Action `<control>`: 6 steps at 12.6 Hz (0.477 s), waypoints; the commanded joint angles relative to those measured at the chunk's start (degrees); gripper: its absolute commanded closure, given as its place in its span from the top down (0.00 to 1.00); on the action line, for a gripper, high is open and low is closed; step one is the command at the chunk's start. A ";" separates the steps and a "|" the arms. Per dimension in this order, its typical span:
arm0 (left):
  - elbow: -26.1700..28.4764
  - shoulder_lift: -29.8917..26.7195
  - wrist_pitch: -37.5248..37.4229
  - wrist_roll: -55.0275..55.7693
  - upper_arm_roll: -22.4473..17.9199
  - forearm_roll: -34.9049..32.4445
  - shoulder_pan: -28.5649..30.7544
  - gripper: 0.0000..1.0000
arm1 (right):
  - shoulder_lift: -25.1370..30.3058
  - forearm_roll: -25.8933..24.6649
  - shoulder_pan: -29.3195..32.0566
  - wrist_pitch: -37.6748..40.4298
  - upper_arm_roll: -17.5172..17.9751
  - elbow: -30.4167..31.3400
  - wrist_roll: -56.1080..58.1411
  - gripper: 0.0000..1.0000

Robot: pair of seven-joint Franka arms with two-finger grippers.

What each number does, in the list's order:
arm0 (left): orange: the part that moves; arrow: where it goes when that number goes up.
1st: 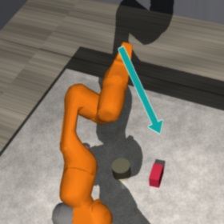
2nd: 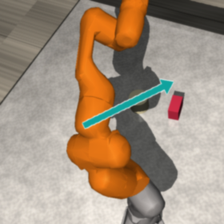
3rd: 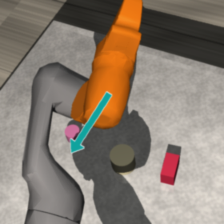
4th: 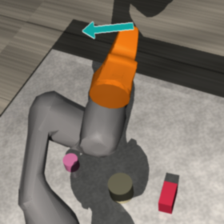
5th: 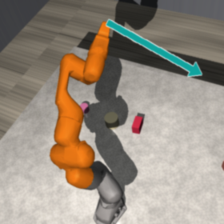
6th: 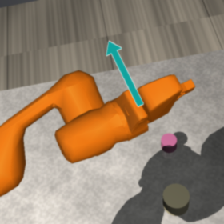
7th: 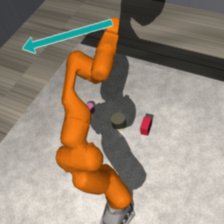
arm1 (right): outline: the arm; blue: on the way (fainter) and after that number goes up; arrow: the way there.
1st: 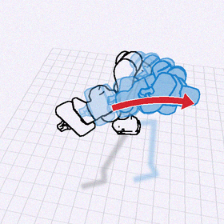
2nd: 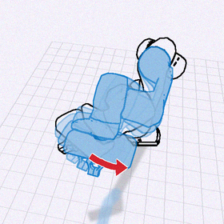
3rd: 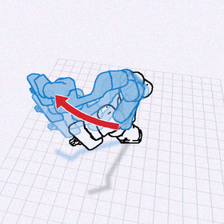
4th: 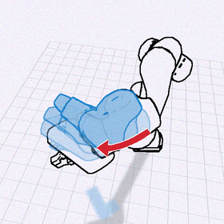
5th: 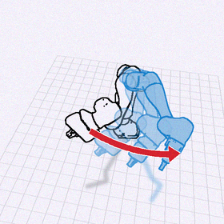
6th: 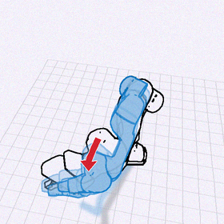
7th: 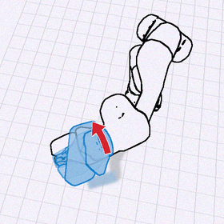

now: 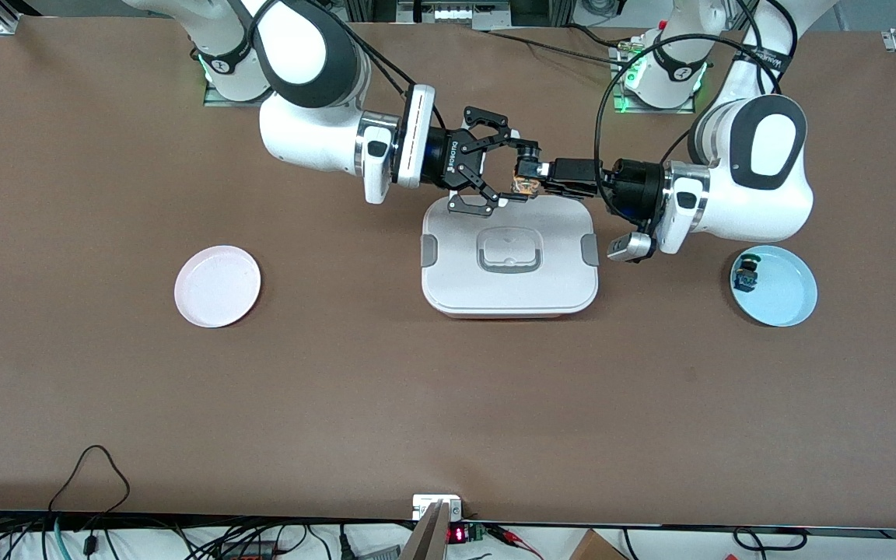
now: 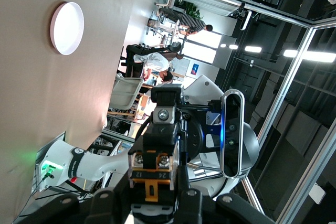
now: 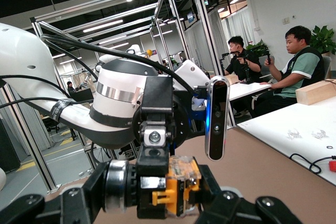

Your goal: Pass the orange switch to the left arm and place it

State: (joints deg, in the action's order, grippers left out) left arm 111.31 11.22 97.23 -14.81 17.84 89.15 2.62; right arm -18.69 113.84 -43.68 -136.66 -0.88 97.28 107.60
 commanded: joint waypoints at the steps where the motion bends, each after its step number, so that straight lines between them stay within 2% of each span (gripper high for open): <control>1: -0.31 -0.50 0.33 -0.92 0.26 1.38 0.63 0.07 | 0.67 0.85 -0.79 -1.42 -0.26 0.19 -0.28 0.34; 2: -0.40 -0.50 0.24 -0.92 0.35 1.38 0.63 0.07 | 0.93 0.85 -0.36 -1.24 -0.26 0.19 -0.98 0.88; 3: -0.31 -0.59 0.24 -0.92 0.27 1.38 0.63 0.07 | 1.80 0.77 -0.09 -1.15 -0.53 0.36 -1.86 1.00; 6: -0.57 -0.76 0.15 -0.74 -0.08 0.76 0.72 0.08 | 3.92 -0.29 2.71 2.95 -0.88 1.07 -5.38 1.00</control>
State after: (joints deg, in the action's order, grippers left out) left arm 110.99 11.15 97.26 -14.85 17.78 89.16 3.01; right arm -16.91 113.80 -42.77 -136.19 -1.82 97.30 104.16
